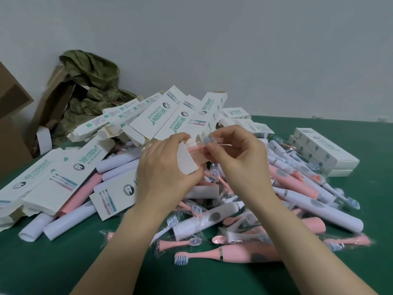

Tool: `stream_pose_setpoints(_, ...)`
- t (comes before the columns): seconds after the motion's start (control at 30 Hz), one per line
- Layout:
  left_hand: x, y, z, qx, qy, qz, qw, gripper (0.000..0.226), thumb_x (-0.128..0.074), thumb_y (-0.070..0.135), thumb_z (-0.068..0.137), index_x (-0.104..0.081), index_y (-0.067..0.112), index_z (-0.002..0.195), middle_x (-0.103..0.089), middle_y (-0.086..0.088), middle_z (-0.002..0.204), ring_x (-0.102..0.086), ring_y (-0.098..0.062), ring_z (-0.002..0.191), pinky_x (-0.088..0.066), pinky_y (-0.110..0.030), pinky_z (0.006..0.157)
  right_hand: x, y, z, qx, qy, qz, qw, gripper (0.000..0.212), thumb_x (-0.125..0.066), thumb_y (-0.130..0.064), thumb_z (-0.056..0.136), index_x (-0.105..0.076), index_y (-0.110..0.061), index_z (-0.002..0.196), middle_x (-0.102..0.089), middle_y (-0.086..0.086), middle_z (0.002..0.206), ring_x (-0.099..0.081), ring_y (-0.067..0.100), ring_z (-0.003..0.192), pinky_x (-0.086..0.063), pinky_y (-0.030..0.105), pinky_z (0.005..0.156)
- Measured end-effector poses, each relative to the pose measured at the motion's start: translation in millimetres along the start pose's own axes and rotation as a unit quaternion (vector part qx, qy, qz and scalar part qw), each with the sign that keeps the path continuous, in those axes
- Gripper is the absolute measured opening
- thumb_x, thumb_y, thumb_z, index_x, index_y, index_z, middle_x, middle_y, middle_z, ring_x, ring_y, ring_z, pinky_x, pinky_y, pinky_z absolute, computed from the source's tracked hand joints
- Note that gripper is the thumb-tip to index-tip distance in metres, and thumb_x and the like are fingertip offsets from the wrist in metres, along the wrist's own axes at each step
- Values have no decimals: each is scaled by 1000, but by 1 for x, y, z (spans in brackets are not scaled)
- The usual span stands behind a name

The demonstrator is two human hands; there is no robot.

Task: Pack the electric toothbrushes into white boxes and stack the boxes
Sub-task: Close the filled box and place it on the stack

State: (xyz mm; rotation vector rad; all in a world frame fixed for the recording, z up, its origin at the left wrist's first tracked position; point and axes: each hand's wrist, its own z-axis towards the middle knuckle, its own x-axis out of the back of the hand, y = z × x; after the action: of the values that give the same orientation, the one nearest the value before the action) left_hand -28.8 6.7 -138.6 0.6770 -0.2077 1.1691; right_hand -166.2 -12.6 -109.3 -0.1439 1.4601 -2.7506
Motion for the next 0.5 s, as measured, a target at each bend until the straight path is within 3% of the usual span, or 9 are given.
stream_pose_setpoints(0.07, 1, 3, 0, -6, -12, -8, 1000, 55, -80, 31, 61, -63, 16, 110, -66, 1, 95, -52, -18, 92, -33, -26, 79, -4, 0, -2, 0, 10, -14, 1000, 20, -68, 0, 82, -64, -20, 80, -68, -3, 82, -70, 15, 72, -58, 41, 74)
stream_pose_setpoints(0.2, 5, 9, -3, -5, -3, -30, 1000, 53, -71, 30, 58, -65, 10, 107, -67, -2, 92, -49, -14, 89, -34, -26, 76, -18, 2, -3, -8, 44, -20, 999, 14, -73, -10, 80, -67, -20, 86, -67, -1, 91, -69, 15, 72, -55, 30, 70)
stream_pose_setpoints(0.33, 7, 11, -4, 17, -6, -42, 999, 56, -63, 33, 56, -64, 11, 108, -66, -2, 94, -52, -17, 91, -35, -28, 79, -25, 2, -1, -6, 28, -33, 999, 20, -75, -9, 78, -60, -22, 85, -62, -12, 75, -63, 5, 66, -51, 25, 65)
stream_pose_setpoints(0.43, 8, 10, -2, 18, -8, -45, 999, 62, -51, 39, 56, -64, 12, 110, -68, -1, 99, -56, -21, 93, -36, -26, 83, -24, 3, -1, 70, -50, -124, 989, 10, -65, -7, 84, -67, -17, 85, -65, -11, 79, -61, 11, 77, -49, 31, 76)
stream_pose_setpoints(0.5, 9, 9, -2, 13, -4, -46, 999, 59, -48, 35, 62, -64, 9, 112, -68, -2, 102, -58, -23, 95, -35, -24, 86, -24, 5, -2, 137, -126, -191, 964, 24, -48, -2, 87, -70, -10, 94, -68, -4, 88, -54, 13, 83, -41, 31, 84)
